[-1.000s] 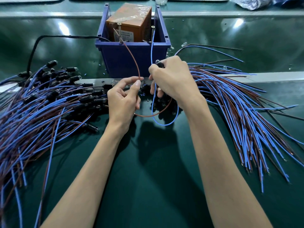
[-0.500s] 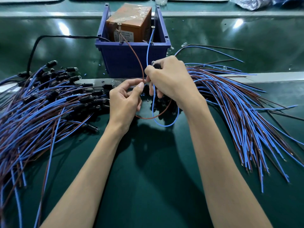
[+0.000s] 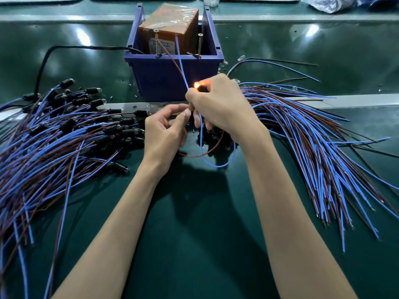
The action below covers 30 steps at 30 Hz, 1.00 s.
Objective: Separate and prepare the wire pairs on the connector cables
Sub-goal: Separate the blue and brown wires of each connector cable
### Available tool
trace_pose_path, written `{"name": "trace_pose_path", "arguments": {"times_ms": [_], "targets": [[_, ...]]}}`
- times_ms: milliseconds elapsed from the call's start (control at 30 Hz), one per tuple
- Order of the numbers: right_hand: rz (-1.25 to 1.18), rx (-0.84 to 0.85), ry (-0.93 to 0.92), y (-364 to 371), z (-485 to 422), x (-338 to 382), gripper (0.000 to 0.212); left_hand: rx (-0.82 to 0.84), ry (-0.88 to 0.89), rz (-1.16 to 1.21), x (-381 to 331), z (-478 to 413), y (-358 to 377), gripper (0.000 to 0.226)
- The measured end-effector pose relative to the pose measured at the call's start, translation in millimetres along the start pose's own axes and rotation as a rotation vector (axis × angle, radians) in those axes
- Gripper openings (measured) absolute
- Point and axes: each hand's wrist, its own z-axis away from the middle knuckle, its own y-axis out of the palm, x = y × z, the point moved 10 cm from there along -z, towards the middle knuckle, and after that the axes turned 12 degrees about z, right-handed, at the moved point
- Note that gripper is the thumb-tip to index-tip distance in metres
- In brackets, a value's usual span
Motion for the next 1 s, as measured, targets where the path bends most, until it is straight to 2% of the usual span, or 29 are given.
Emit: {"name": "trace_pose_path", "arguments": {"times_ms": [100,333,433,567,633,800,900,1000], "targets": [[-0.014,0.002,0.003,0,0,0,0.029,-0.004,0.001,0.003,0,0,-1,0.015],[-0.004,0.048,-0.005,2,2,0,0.027,-0.013,-0.003,0.046,1,0,-1,0.009],[0.053,0.141,-0.034,8,6,3,0.027,-0.011,-0.018,0.073,2,0,-1,0.011],[0.186,0.315,-0.08,20,15,4,0.035,0.056,-0.047,0.271,4,-2,0,0.03],[0.23,0.376,-0.088,24,19,3,0.037,0.092,-0.027,0.297,2,-2,2,0.038],[0.346,0.233,-0.067,1,12,1,0.048,-0.066,-0.014,0.21,3,-4,-8,0.038],[0.402,0.106,0.017,-24,11,-8,0.046,-0.129,-0.016,0.229,4,-5,-14,0.042],[0.369,-0.063,0.148,-53,10,-24,0.053,-0.124,-0.05,0.217,8,-4,-14,0.043]]}}
